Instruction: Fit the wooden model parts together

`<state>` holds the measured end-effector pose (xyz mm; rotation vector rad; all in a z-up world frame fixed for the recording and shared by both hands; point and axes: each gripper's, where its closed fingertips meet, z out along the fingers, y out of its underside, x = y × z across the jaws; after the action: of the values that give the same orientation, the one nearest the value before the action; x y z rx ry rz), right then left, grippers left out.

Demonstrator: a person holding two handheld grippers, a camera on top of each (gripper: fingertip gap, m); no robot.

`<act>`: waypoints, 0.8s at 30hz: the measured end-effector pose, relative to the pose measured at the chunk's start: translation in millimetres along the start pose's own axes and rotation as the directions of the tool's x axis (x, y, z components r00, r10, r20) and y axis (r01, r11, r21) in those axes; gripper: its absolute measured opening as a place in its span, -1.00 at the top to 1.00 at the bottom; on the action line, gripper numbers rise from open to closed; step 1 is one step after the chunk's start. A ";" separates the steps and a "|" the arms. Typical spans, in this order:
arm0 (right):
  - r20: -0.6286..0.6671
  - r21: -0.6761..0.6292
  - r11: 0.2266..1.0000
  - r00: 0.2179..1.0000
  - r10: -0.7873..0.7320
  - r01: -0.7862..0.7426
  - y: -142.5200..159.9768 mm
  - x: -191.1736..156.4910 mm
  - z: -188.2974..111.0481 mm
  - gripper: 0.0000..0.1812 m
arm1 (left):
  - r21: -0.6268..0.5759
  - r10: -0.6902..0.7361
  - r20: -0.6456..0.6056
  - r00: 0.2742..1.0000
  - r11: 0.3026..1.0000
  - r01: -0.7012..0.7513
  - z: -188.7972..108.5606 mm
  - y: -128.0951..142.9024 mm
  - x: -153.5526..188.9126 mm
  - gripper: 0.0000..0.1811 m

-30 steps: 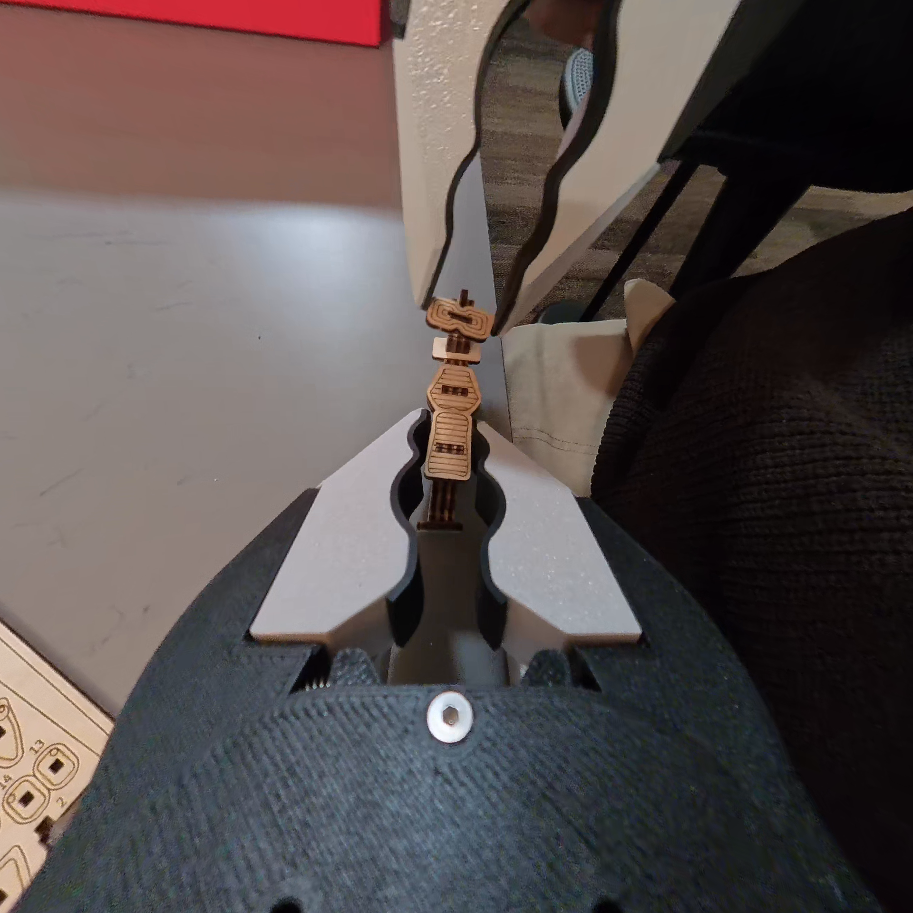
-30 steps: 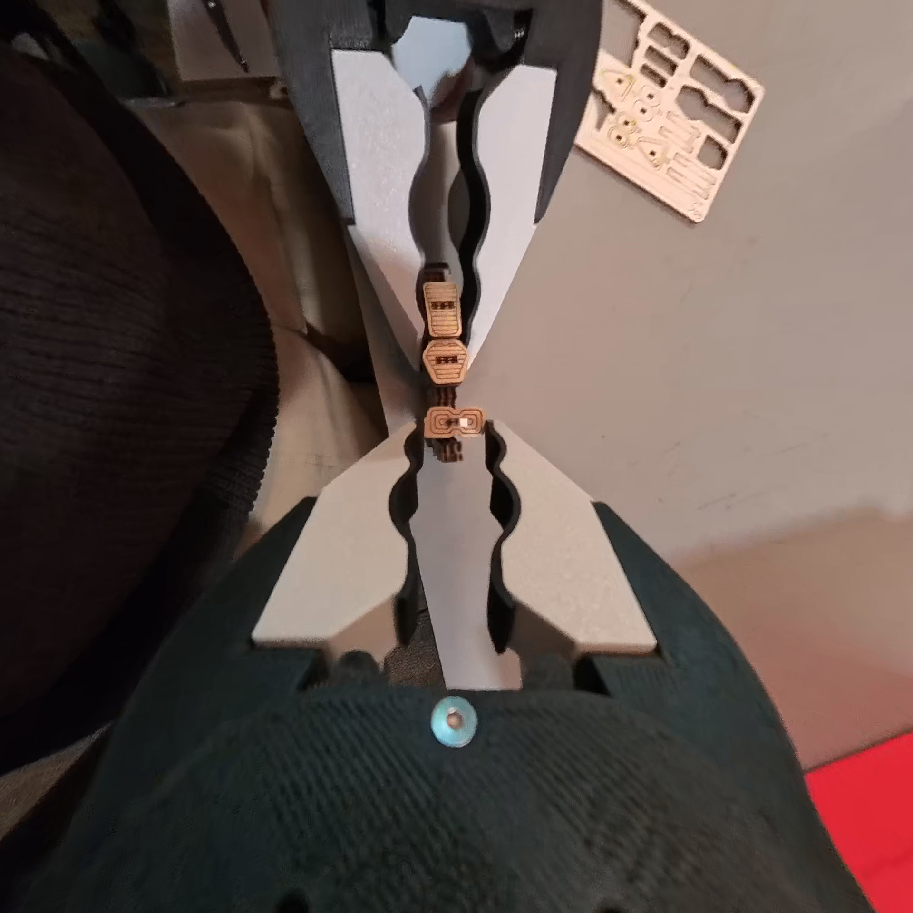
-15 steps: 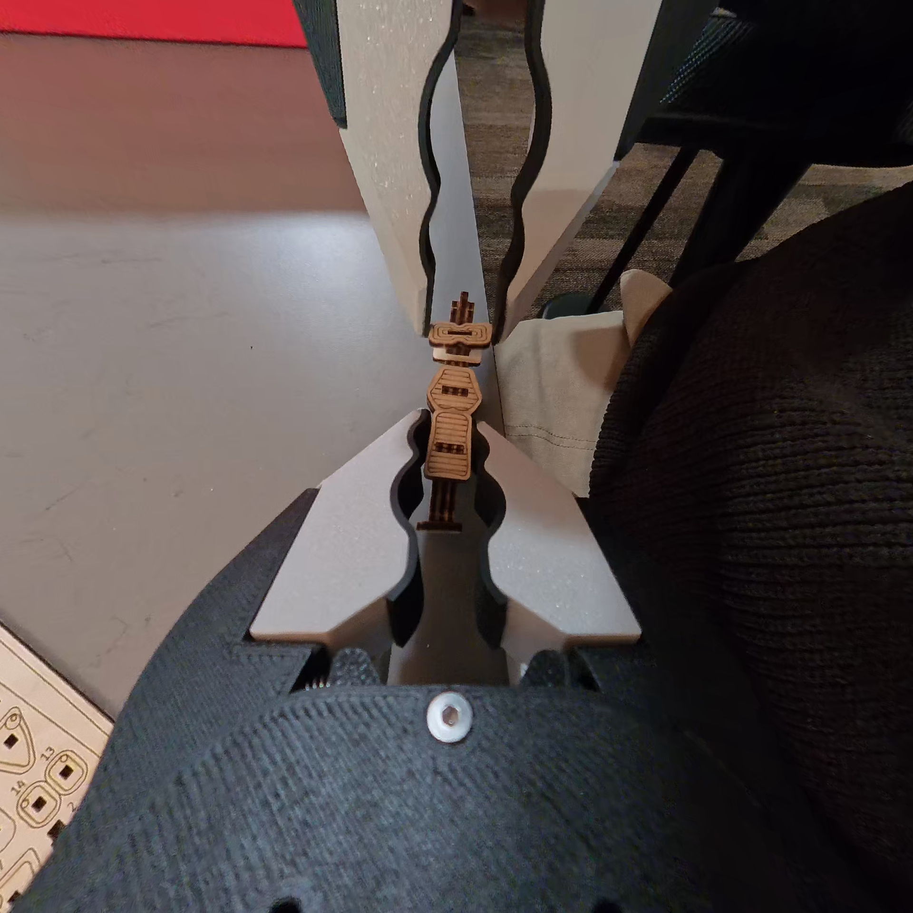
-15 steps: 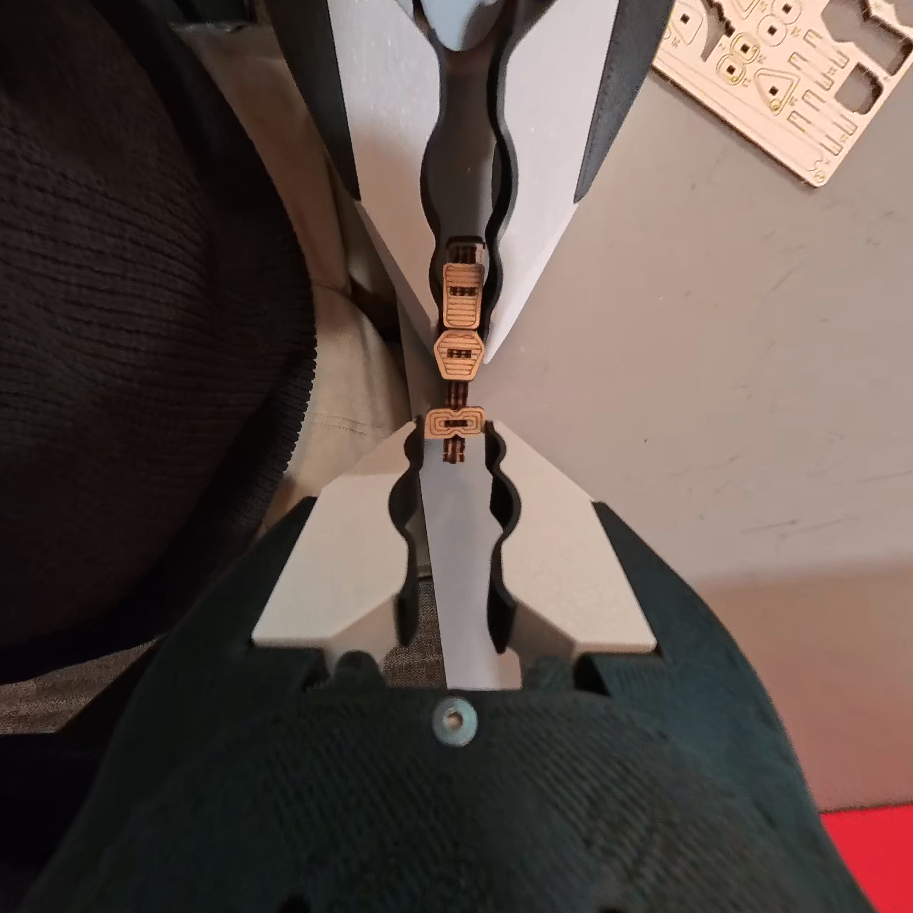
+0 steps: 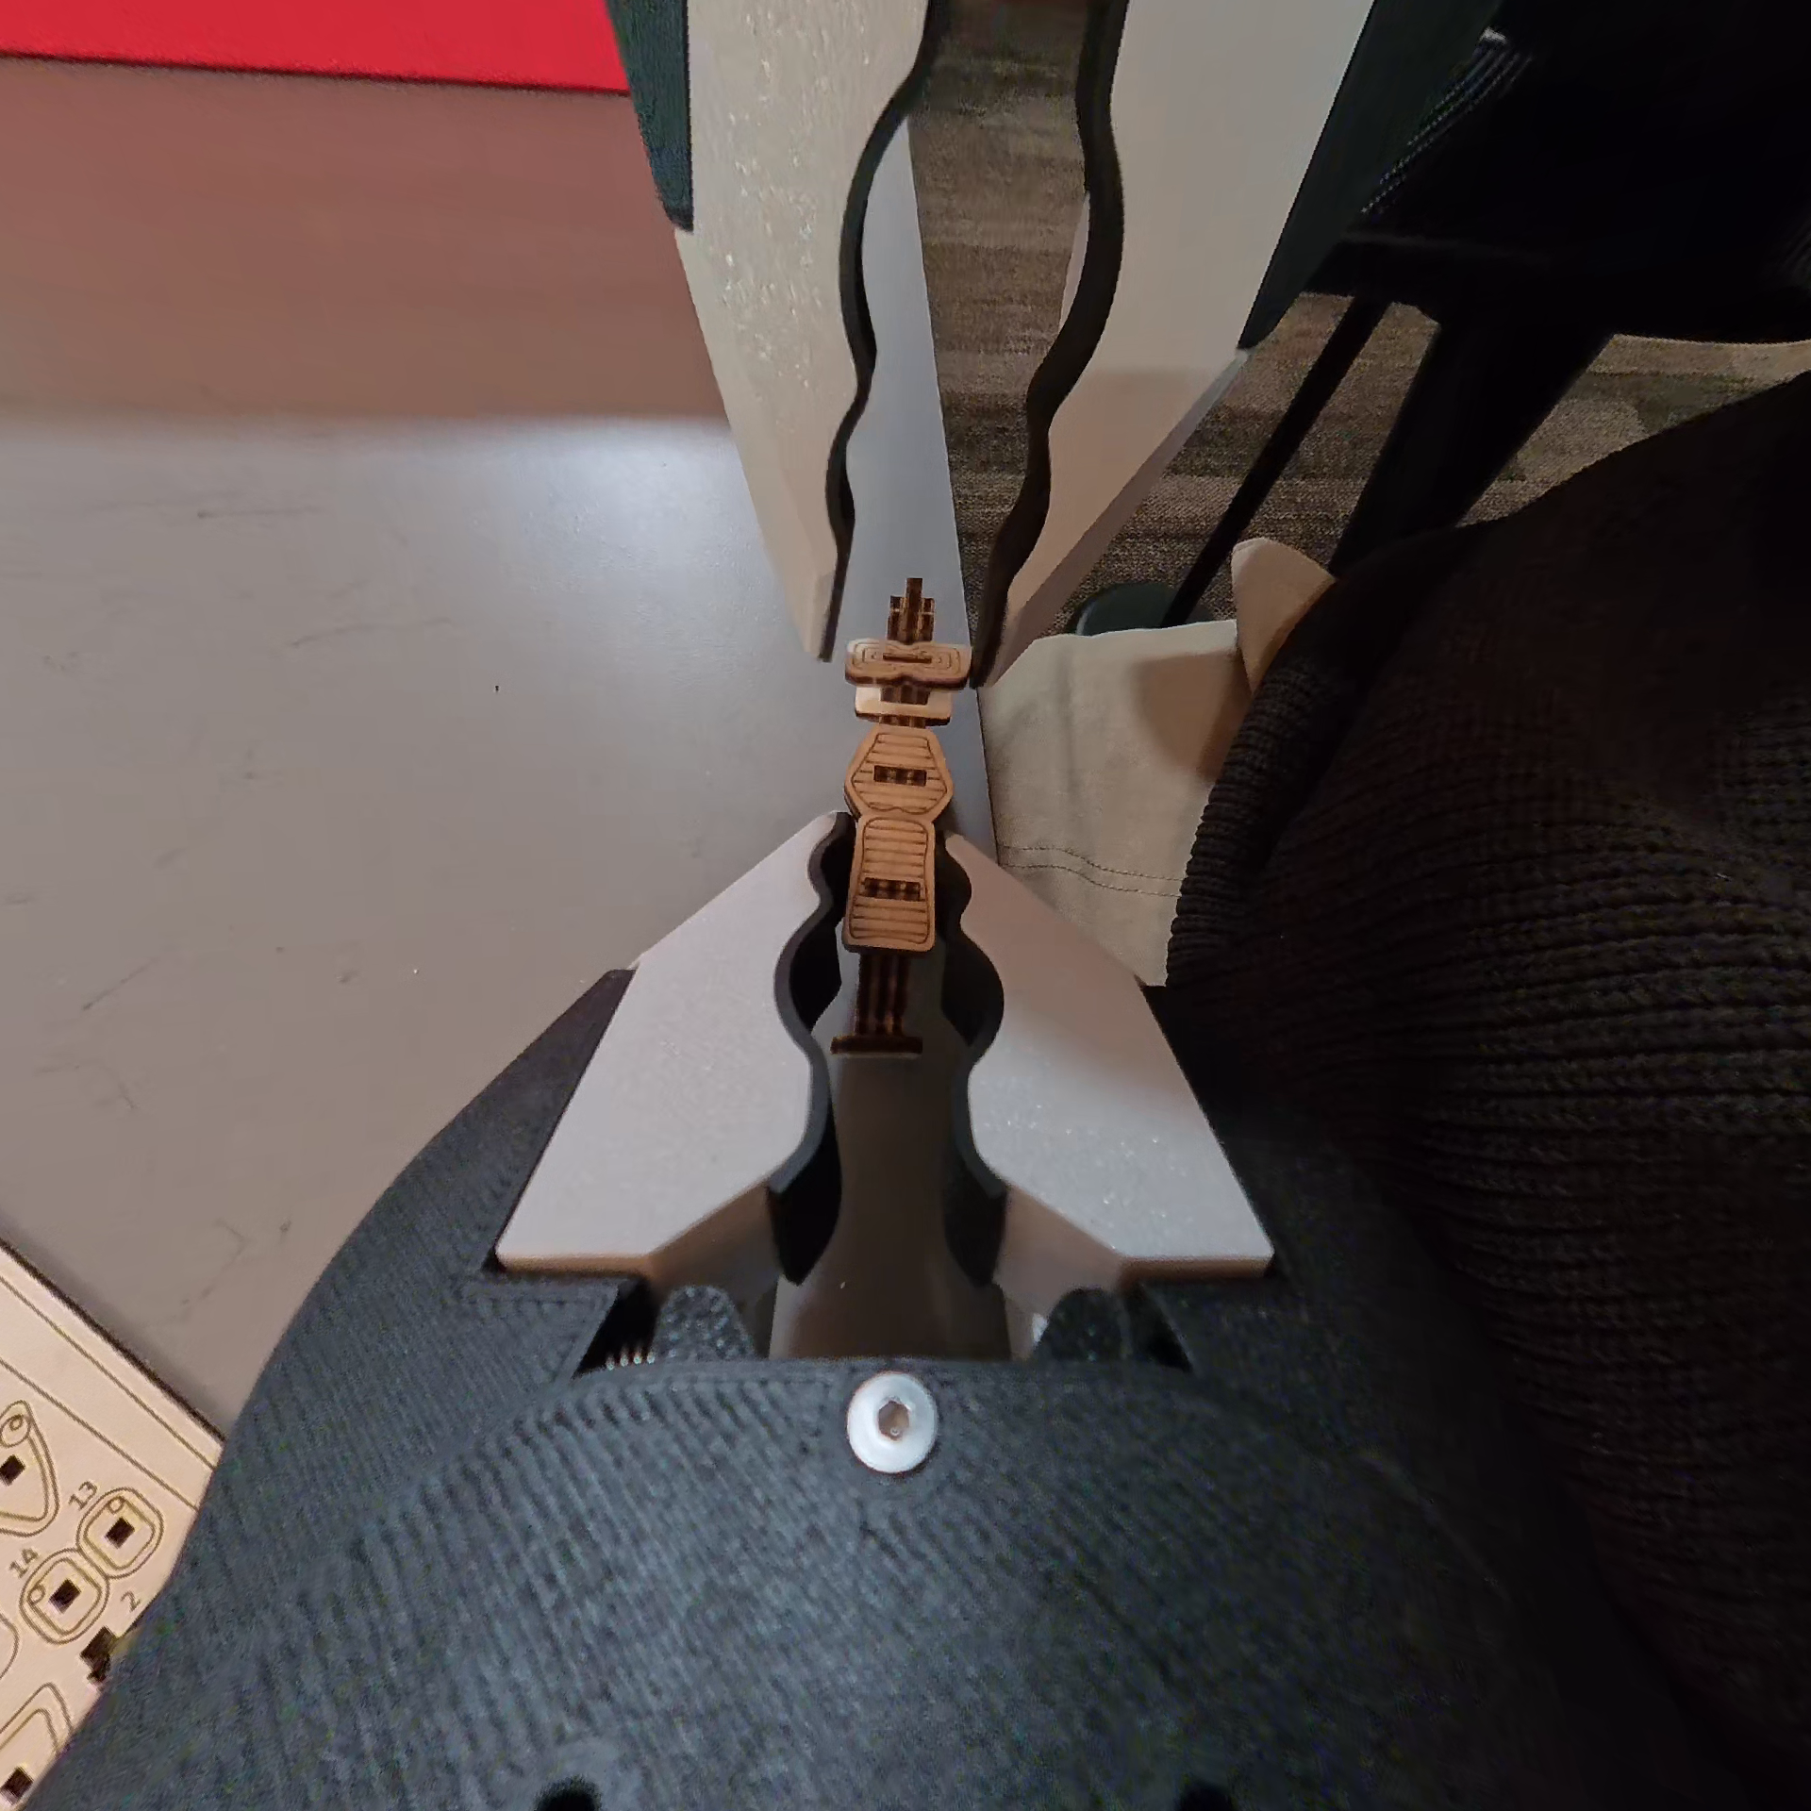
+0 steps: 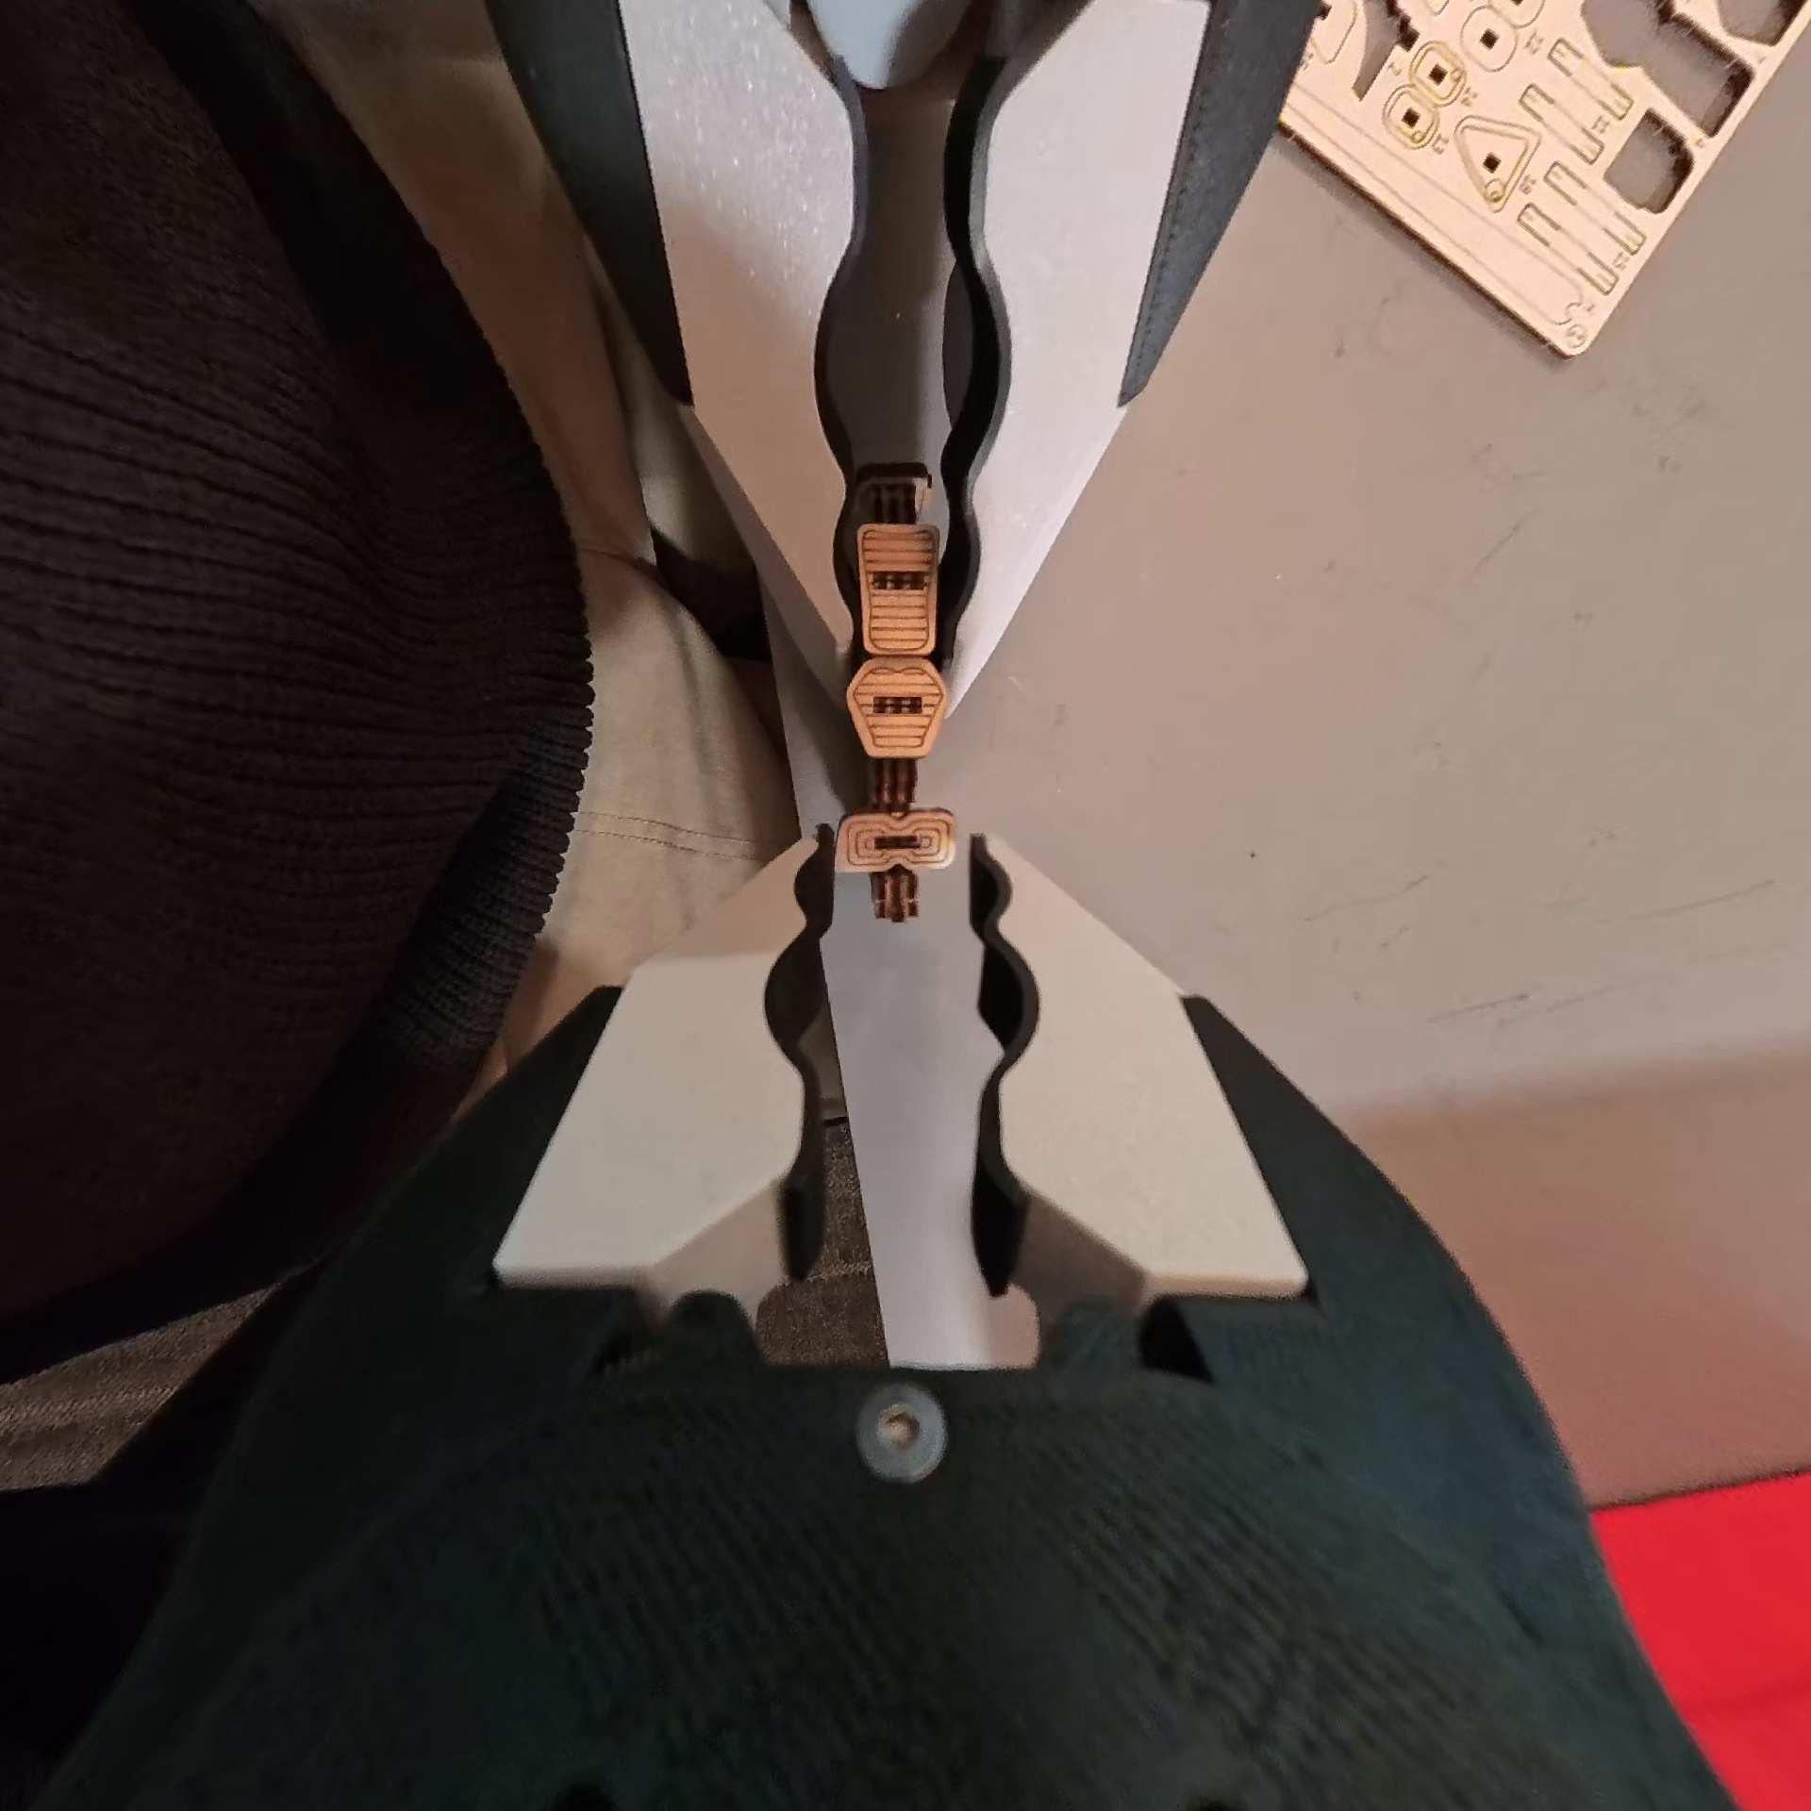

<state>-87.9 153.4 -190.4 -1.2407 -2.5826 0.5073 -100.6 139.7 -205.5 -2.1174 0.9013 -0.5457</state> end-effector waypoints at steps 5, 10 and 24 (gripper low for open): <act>-0.004 0.005 1.000 1.000 0.000 0.001 -0.6 0.1 -1.5 0.70 | 0.001 0.000 -0.001 1.000 1.000 0.000 0.1 0.0 0.3 0.85; -0.007 0.008 1.000 1.000 -0.002 0.002 -0.5 0.2 -1.7 0.70 | 0.000 0.001 0.000 1.000 1.000 -0.001 0.1 0.1 0.3 0.84; 0.009 0.138 0.989 0.999 0.049 -0.050 -10.0 3.6 -17.0 0.85 | 0.000 0.003 -0.002 1.000 1.000 -0.003 0.2 -0.3 1.2 0.84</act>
<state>-91.2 153.9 -170.6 -1.2607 -2.4789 0.6883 -99.6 139.0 -205.3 -2.1153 0.9051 -0.5460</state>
